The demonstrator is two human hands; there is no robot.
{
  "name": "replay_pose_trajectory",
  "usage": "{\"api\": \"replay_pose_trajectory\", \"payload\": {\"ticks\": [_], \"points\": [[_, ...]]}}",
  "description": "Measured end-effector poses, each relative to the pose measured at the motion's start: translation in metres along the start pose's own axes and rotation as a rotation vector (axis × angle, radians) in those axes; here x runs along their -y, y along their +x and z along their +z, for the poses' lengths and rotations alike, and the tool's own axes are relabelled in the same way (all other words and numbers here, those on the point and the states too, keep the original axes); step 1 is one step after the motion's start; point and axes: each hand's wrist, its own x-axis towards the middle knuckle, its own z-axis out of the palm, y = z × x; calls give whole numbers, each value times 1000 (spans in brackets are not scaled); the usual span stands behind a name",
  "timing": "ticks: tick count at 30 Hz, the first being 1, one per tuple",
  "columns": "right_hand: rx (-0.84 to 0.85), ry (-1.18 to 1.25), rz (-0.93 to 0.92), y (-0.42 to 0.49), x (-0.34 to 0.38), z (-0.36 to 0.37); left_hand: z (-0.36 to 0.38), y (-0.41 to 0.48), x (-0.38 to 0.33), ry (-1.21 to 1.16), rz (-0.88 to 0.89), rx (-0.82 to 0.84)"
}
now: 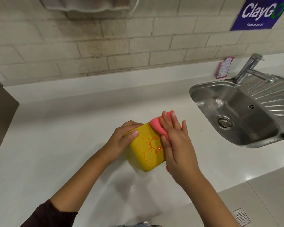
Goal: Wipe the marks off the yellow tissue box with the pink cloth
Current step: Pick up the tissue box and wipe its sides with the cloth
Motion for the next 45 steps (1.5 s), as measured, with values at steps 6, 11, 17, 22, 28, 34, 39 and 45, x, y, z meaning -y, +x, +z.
{"api": "replay_pose_trajectory", "payload": {"ticks": [6,11,17,22,28,34,39,45], "points": [[-13,36,-128,-22,-21,-15,5,-3,1,8,50,9],[-278,117,235,-9,9,10,9,-6,-1,42,69,-9],[-41,10,-23,-15,17,13,8,-5,0,26,46,-29],[-159,48,81,-15,2,3,8,-5,-1,28,36,-29],[-73,-9,-6,-11,23,21,7,-4,-2,2,46,-55],[-113,99,25,-22,3,3,8,-4,0,-20,28,-42],[-155,59,93,-8,27,23,9,-3,0,7,37,-75],[-47,80,-73,-24,12,10,6,-2,1,-35,32,-83]]}}
